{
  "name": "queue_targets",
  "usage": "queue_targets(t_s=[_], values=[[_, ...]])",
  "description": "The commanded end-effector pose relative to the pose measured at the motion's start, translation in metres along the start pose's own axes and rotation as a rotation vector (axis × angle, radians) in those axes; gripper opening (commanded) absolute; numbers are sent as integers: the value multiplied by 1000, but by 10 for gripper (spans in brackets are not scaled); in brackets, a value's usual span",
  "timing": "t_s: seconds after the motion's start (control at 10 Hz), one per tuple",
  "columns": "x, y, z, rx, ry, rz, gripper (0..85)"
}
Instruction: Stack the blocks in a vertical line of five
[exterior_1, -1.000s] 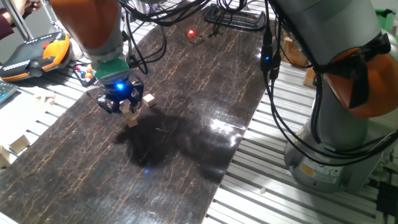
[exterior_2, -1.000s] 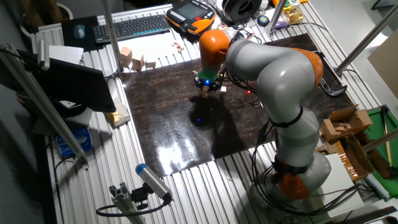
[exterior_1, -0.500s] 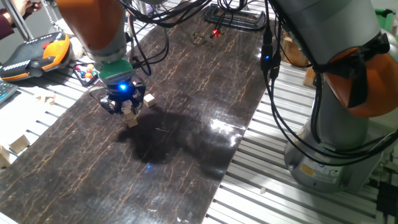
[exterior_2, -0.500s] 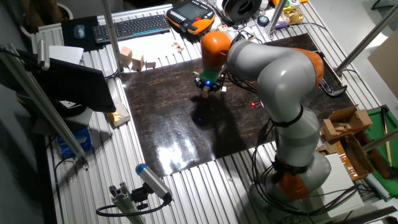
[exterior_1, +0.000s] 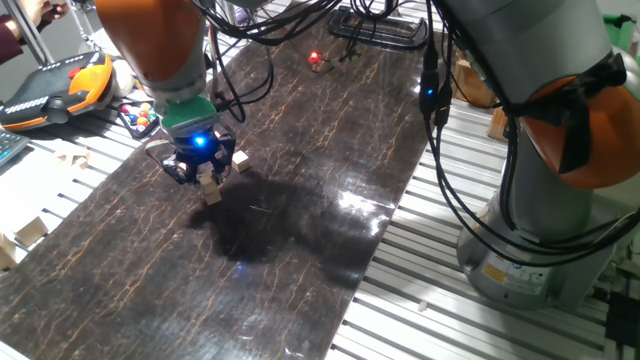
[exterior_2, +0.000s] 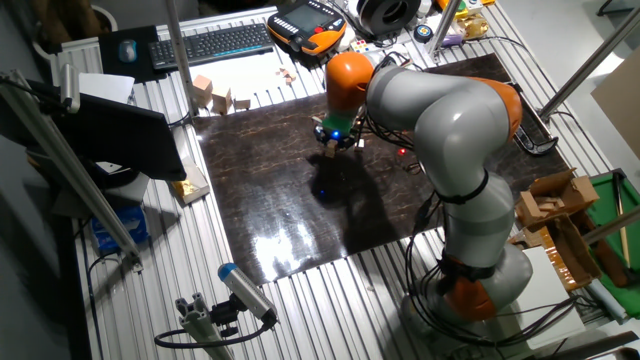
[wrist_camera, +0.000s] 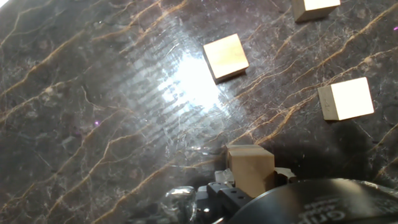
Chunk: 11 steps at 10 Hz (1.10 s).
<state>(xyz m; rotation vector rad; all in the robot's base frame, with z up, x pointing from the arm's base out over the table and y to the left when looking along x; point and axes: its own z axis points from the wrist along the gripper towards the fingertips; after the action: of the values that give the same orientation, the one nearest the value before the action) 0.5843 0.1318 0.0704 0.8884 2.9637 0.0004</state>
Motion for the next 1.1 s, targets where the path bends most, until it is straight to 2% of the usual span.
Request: queue_targets(t_s=[0.0, 0.3, 0.6, 1.0], values=[[0, 0, 0, 3, -5, 1, 10], [0, 0, 0, 7, -4, -2, 33], [0, 0, 1, 6, -3, -2, 203], [0, 0, 0, 6, -5, 7, 337]])
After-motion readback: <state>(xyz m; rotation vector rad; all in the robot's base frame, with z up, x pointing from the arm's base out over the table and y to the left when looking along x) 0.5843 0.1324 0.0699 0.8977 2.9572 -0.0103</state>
